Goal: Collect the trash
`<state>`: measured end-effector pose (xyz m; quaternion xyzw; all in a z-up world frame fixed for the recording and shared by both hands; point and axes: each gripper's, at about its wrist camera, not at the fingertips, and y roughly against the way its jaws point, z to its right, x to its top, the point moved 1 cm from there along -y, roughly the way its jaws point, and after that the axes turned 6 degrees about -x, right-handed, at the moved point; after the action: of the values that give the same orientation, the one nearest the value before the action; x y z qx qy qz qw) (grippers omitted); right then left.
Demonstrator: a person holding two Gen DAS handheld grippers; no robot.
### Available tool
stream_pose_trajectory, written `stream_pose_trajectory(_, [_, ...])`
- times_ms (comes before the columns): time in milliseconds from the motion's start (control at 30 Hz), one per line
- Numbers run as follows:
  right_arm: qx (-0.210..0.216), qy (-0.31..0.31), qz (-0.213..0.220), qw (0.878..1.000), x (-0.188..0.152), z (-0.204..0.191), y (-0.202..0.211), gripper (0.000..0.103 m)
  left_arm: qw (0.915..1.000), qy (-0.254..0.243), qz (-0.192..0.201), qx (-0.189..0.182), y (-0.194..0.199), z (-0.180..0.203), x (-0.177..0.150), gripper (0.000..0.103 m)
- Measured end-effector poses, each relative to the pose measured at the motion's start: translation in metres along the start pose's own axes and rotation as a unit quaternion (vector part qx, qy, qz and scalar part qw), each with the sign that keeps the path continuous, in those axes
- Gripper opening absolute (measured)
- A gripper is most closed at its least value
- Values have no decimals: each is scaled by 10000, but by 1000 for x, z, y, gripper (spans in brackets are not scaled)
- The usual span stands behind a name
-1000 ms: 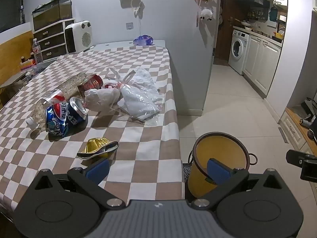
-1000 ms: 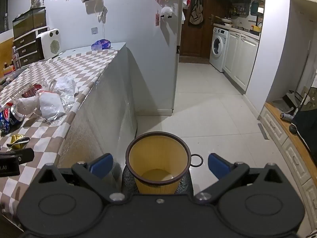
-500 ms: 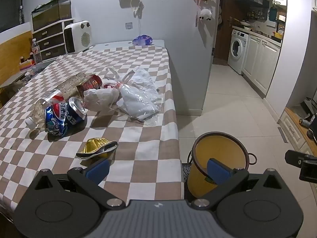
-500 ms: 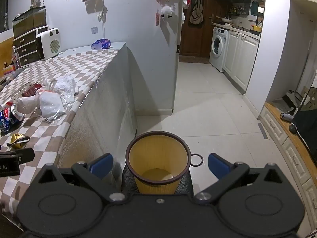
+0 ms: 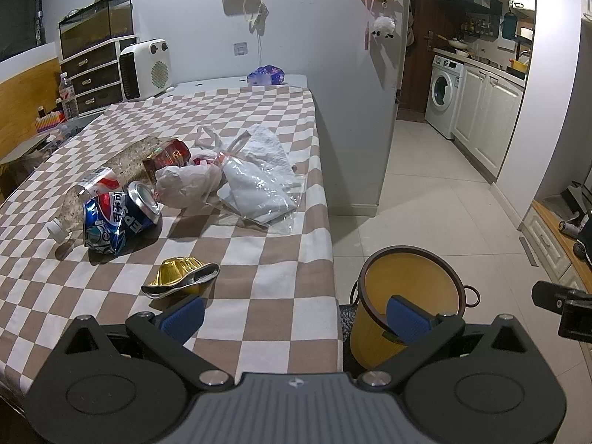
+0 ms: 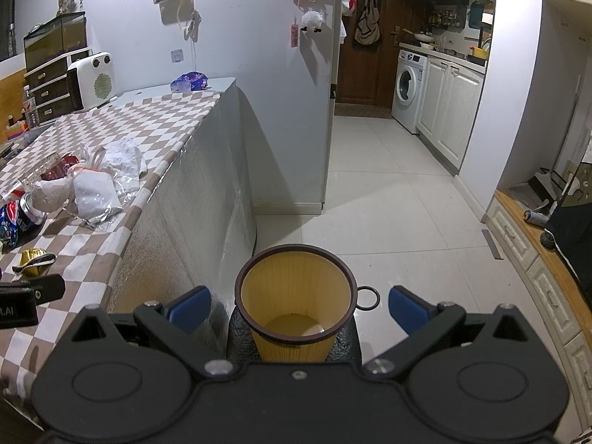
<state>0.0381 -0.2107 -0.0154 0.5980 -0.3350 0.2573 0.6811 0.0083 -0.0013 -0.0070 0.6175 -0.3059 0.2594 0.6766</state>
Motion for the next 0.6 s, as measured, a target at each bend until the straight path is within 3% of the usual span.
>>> stream_pose_trajectory(600, [3, -3, -4, 10000, -1, 0, 0, 103, 10000, -7, 7, -1, 4, 3, 1, 103])
